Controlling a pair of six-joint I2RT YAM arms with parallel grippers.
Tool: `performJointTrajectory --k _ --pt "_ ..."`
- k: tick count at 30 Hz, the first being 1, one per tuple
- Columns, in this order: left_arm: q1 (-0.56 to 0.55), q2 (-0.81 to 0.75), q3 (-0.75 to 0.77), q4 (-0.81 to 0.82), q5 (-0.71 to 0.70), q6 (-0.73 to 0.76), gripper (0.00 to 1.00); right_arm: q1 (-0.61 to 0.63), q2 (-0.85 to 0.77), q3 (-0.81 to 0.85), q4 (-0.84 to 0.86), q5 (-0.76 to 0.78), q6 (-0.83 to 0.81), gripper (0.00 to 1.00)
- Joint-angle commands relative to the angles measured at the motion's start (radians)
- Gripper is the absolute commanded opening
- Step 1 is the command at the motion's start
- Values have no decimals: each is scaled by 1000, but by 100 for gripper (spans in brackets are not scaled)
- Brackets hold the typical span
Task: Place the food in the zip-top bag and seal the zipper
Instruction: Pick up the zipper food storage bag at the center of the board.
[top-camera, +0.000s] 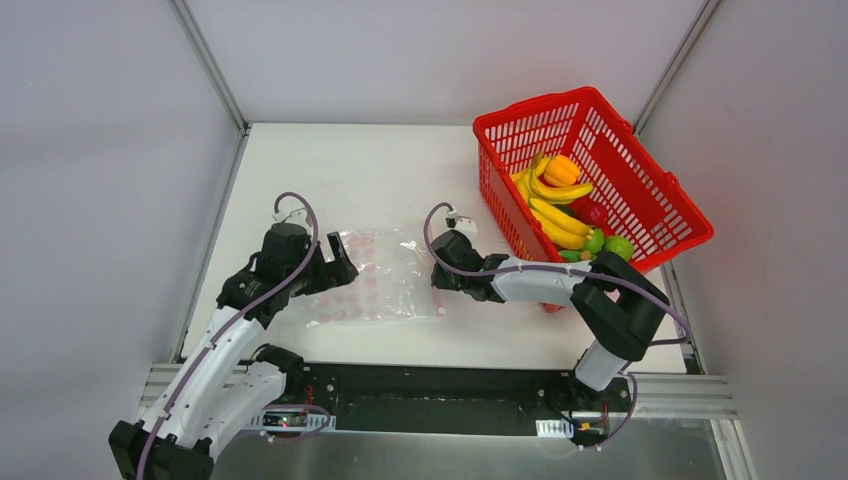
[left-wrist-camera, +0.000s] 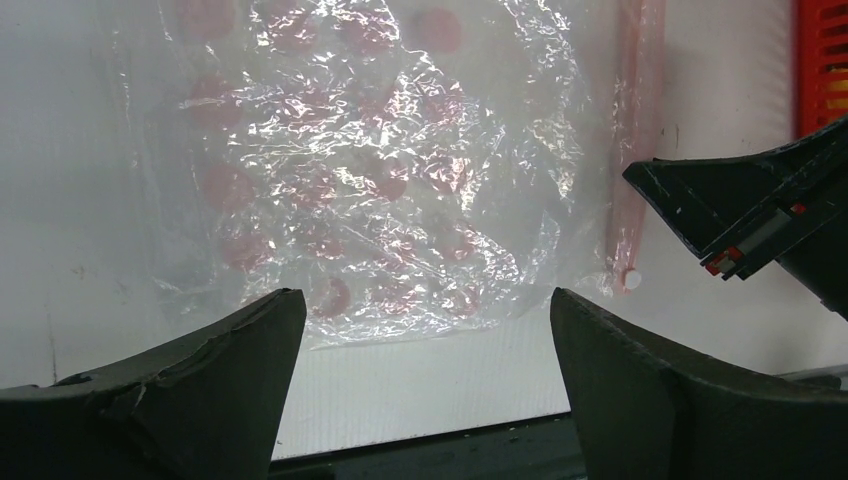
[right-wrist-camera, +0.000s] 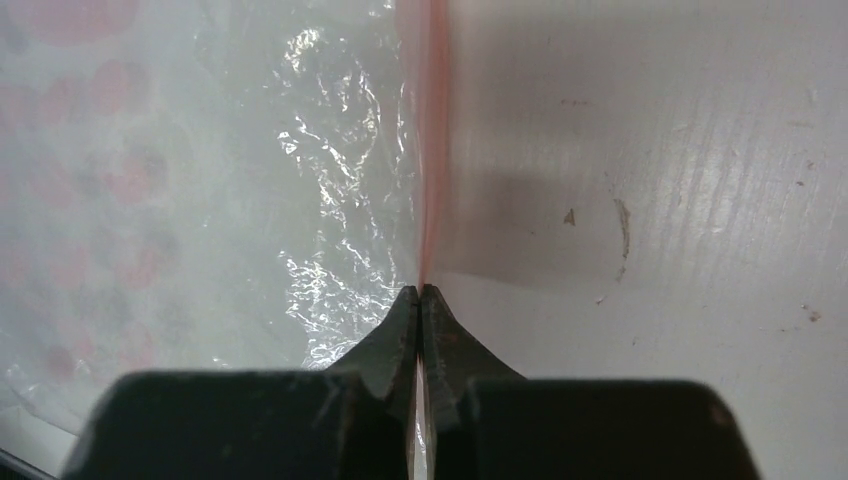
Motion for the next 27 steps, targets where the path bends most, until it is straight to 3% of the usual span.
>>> performJointTrajectory --k 1,16,21,23,27 --pt "-6 33 55 20 36 3 95 3 -67 7 -26 -11 -61 2" --pt "-16 29 16 42 51 -1 95 2 -23 15 -42 -53 -69 23" --pt "-16 47 21 38 56 11 95 2 -17 16 -34 -61 -57 25" --pt "-16 52 20 40 56 11 95 3 -19 15 -34 -51 -57 24" --pt "-16 55 17 48 63 8 95 3 -23 16 -42 -40 -58 7"
